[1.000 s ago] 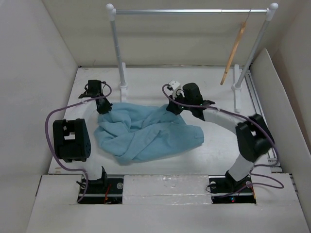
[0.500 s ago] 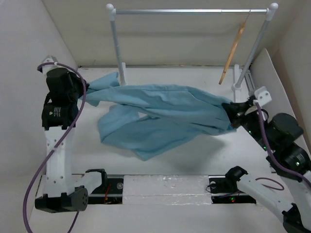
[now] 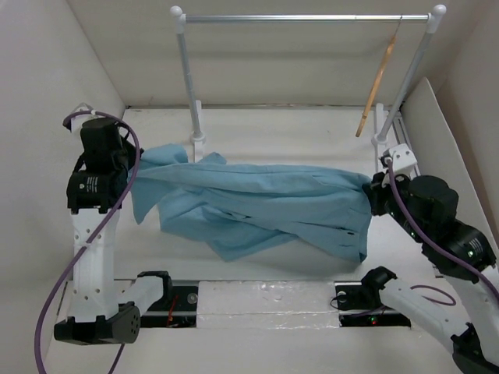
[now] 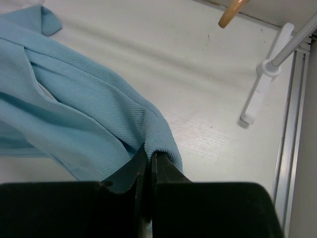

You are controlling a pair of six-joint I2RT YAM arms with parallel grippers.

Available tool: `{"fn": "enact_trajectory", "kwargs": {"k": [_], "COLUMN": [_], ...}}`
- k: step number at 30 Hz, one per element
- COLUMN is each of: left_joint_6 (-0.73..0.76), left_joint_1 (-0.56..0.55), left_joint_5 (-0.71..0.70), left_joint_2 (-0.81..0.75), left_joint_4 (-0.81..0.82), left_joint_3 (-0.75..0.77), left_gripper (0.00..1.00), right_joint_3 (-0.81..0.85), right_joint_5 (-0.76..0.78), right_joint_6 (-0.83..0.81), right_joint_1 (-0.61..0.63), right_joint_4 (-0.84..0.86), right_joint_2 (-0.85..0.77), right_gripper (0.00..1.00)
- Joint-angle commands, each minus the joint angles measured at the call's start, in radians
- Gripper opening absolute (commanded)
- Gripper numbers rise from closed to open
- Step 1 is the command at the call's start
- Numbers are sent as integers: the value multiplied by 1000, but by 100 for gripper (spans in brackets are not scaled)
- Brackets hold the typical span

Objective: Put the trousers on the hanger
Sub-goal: Flatten out the trousers at the center of the board.

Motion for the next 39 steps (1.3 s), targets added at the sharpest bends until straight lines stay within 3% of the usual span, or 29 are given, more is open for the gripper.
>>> {"fn": "enact_trajectory", "kwargs": {"k": [1, 7, 11, 13, 14, 15, 16, 18, 19, 21, 23, 24, 26, 27, 28, 29, 30, 31, 33, 34, 36, 37, 38, 39], "left_joint_6": [18, 44, 71, 73, 75, 84, 90, 117, 125, 133, 119, 66, 46, 30, -18, -36, -46, -91, -112, -122, -146, -151, -151, -152], "left_joint_1": [-15, -24, -24, -24, -24, -33, -50, -101, -118, -127, -98, -46, -31, -20, -9, 5, 5, 16, 34, 34, 57, 57, 57, 57], "left_joint_5": [-114, -150, -89, -18, -6, 17, 31, 1, -25, -58, -23, -10, -7, -6, -4, 29, 51, 62, 117, 129, 129, 125, 123, 125], "left_joint_2": [-52, 0, 277, 405, 542, 607, 676, 821, 835, 772, 613, 499, 380, 323, 224, 179, 151, 116, 112, 129, 163, 205, 233, 259], "left_joint_4": [-17, 52, 176, 222, 227, 178, 133, 0, -17, 29, 100, 190, 213, 264, 279, 297, 332, 334, 367, 383, 423, 437, 450, 469], "left_joint_3": [-25, -47, 30, 143, 193, 262, 432, 589, 651, 582, 357, 86, 0, -182, -265, -339, -470, -520, -618, -636, -651, -647, -637, -612], "left_gripper": [0, 0, 0, 4, 12, 32, 46, 73, 79, 84, 85, 83, 78, 76, 74, 73, 73, 73, 73, 73, 73, 72, 72, 71], "right_joint_3": [100, 52, -49, -57, -46, -34, -5, 31, 57, 117, 138, 126, 111, 80, 68, 58, 43, 45, 57, 45, -9, -82, -124, -164], "right_joint_5": [47, 80, 154, 154, 124, 95, 69, 16, 7, 19, 12, -2, -21, -34, -63, -73, -85, -129, -151, -174, -202, -234, -248, -289], "right_joint_6": [32, 18, -49, -94, -105, -115, -129, -125, -120, -117, -111, -97, -92, -82, -79, -71, -66, -66, -71, -74, -80, -79, -79, -79], "right_joint_1": [-9, -9, -18, -87, -125, -168, -257, -336, -365, -411, -431, -443, -443, -443, -443, -452, -452, -452, -452, -430, -400, -368, -351, -336], "right_joint_4": [-45, -97, 107, 249, 320, 354, 387, 455, 460, 463, 452, 455, 474, 484, 494, 501, 504, 500, 417, 402, 391, 392, 406, 405], "right_joint_2": [-114, -97, 18, 144, 193, 288, 333, 447, 479, 525, 571, 583, 583, 582, 580, 579, 580, 583, 583, 574, 488, 450, 412, 331], "right_gripper": [0, 0, 0, 0, 0, 0, 0, 0, 0, 0, 0, 0, 0, 0, 3, 10, 42, 63, 81, 82, 82, 74, 59, 22]}}
